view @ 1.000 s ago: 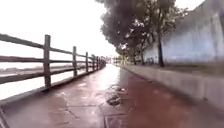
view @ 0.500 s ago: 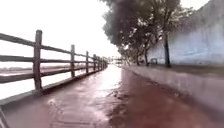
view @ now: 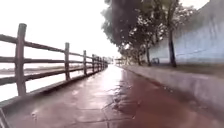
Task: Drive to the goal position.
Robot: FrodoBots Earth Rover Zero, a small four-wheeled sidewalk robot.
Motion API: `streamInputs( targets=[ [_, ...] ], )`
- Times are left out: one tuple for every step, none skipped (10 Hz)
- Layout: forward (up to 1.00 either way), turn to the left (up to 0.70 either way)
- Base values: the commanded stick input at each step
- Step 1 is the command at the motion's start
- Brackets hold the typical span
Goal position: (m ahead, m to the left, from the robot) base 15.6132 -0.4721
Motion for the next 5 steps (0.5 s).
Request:
streamInputs(
  targets=[
    [1.0, 0.0],
    [1.0, 0.0],
    [1.0, 0.0],
    [1.0, 0.0],
    [1.0, 0.0]
  ],
)
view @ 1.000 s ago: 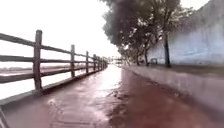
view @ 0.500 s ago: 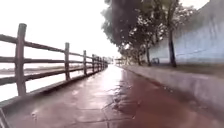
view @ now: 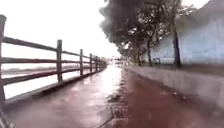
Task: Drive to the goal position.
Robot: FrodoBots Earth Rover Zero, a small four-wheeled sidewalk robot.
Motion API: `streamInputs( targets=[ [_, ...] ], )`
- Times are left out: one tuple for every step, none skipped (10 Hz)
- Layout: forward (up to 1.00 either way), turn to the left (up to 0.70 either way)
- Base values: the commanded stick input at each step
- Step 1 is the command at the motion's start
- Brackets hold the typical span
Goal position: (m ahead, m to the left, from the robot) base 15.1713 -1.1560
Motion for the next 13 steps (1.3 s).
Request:
streamInputs(
  targets=[
    [1.0, 0.0],
    [1.0, 0.08],
    [1.0, 0.05],
    [1.0, 0.0],
    [1.0, 0.0],
    [1.0, 0.0],
    [1.0, 0.0],
    [1.0, 0.0],
    [1.0, 0.0],
    [1.0, 0.0],
    [1.0, 0.0],
    [1.0, 0.0],
    [1.0, 0.0]
  ],
)
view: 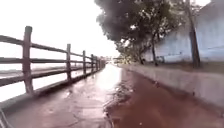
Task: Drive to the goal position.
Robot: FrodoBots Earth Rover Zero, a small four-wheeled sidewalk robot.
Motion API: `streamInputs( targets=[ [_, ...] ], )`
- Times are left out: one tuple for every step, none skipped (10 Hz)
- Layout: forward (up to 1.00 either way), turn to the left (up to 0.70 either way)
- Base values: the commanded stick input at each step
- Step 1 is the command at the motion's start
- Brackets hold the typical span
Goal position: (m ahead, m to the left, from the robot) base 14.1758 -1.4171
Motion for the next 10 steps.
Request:
streamInputs(
  targets=[
    [1.0, 0.0],
    [1.0, 0.0],
    [1.0, 0.0],
    [1.0, 0.0],
    [1.0, 0.0],
    [1.0, 0.0],
    [1.0, 0.0],
    [1.0, 0.0],
    [1.0, 0.0],
    [1.0, 0.0]
  ],
)
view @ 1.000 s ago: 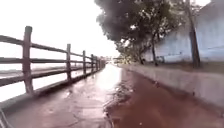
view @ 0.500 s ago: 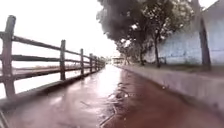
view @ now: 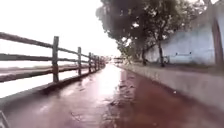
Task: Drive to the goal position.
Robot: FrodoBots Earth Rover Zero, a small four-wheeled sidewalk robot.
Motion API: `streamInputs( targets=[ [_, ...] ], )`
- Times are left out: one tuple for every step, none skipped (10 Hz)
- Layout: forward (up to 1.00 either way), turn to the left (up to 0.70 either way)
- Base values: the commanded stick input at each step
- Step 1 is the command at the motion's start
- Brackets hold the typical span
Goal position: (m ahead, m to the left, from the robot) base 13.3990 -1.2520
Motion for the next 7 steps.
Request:
streamInputs(
  targets=[
    [1.0, 0.0],
    [1.0, -0.09],
    [1.0, -0.2],
    [1.0, -0.25],
    [1.0, -0.12],
    [1.0, 0.0],
    [1.0, 0.0]
  ],
)
